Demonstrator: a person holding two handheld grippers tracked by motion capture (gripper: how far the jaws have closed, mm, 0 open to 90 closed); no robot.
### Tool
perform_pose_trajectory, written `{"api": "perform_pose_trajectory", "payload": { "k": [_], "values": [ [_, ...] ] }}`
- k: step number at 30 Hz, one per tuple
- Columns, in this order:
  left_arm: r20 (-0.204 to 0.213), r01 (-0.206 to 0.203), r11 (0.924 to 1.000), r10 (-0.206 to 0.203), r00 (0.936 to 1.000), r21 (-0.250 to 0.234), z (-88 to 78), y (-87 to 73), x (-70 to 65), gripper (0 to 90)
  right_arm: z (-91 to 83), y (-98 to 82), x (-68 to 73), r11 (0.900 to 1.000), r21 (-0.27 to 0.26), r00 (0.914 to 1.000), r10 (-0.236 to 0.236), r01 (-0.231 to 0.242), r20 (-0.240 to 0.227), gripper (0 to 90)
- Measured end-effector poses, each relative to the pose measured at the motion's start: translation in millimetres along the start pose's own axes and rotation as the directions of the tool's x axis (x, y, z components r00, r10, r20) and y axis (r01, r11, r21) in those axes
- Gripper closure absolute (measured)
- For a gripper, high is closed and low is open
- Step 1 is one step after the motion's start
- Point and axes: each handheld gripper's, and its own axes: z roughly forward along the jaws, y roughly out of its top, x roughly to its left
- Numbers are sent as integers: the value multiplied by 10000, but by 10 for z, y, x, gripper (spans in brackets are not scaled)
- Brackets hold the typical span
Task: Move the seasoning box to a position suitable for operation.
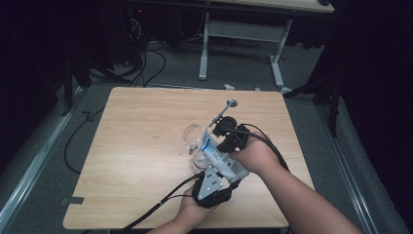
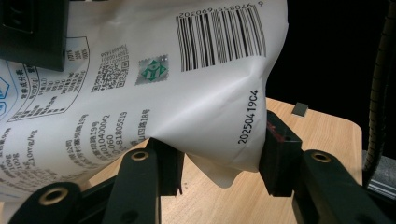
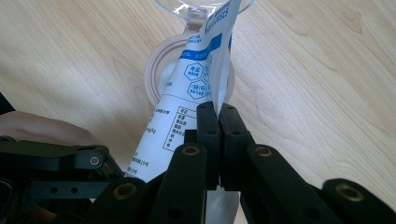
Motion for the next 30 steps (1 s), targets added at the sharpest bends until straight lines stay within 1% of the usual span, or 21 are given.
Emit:
{"api": "perform_pose_trajectory", "payload": {
  "k": [5,7,11,30],
  "values": [
    [2,14,10000,-14,10000,-20,-7,10,7,571,1,5,6,10000,-22,10000,-10,10,-11,891],
    [-2,17,10000,-17,10000,-30,-7,13,9,571,-6,11,10,10000,-2,10000,66,-66,-4,892],
    [-18,2,10000,-2,10000,-44,-6,19,16,571,-4,18,2,10000,-66,10000,-25,25,-3,892],
    [19,47,9999,-46,10000,-91,-5,26,10,572,-9,16,1,10000,-63,10000,0,1,7,893]
  ]
}}
